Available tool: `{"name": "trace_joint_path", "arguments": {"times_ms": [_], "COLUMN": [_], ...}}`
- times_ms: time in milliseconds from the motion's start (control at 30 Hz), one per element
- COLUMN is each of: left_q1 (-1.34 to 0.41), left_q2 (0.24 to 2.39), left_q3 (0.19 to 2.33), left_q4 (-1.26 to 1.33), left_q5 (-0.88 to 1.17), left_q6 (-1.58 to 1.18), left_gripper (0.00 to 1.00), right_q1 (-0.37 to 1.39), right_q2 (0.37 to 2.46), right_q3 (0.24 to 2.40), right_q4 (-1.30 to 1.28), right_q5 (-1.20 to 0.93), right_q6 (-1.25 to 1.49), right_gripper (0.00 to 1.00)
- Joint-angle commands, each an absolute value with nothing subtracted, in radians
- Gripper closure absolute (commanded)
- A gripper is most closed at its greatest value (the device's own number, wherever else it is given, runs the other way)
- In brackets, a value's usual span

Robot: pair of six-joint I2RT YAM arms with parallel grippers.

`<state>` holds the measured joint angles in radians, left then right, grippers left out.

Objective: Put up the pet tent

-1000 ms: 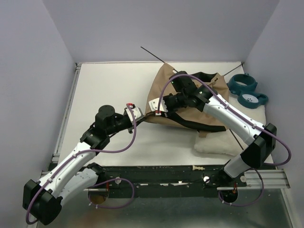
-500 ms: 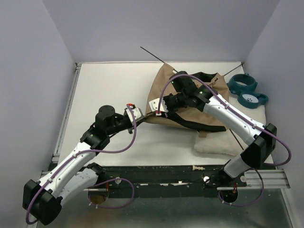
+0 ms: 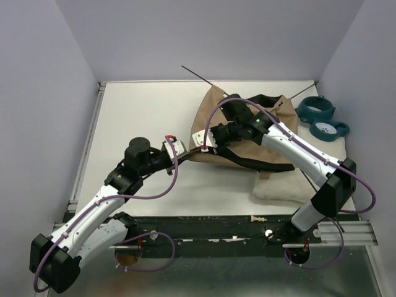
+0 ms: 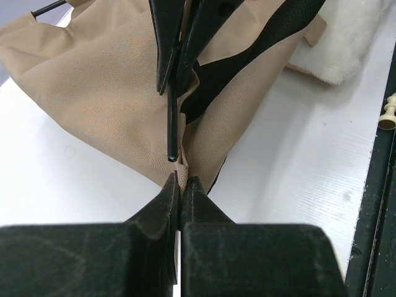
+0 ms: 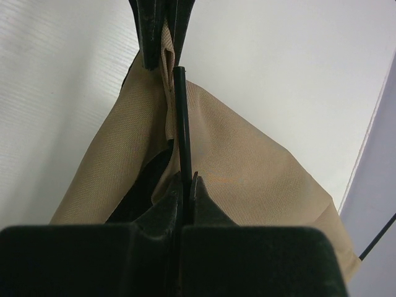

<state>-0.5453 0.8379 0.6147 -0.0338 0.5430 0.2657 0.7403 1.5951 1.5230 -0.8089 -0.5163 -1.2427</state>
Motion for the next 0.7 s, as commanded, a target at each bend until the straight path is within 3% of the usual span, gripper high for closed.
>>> {"name": "trace_joint_path", "arguments": {"times_ms": [0,667], "left_q1": [-0.545,-0.523], "left_q2": [0.830,0.822], "left_q3": [0.634,0.589], "left_q4": [-0.037,-0.035], "left_q5": [0.572,0.558], "left_q6": [0.265,0.230], "left_gripper": [1.00,1.00], "right_q1": [0.747,0.750], "right_q2": [1.606,1.548], "right_q3": [1.502,1.463], "right_q4": [-0.835,-0.836], "right_q5": [-0.491,-0.511], "right_q6": [-1.256,-1.239], "right_gripper": [0.99,0.99]}}
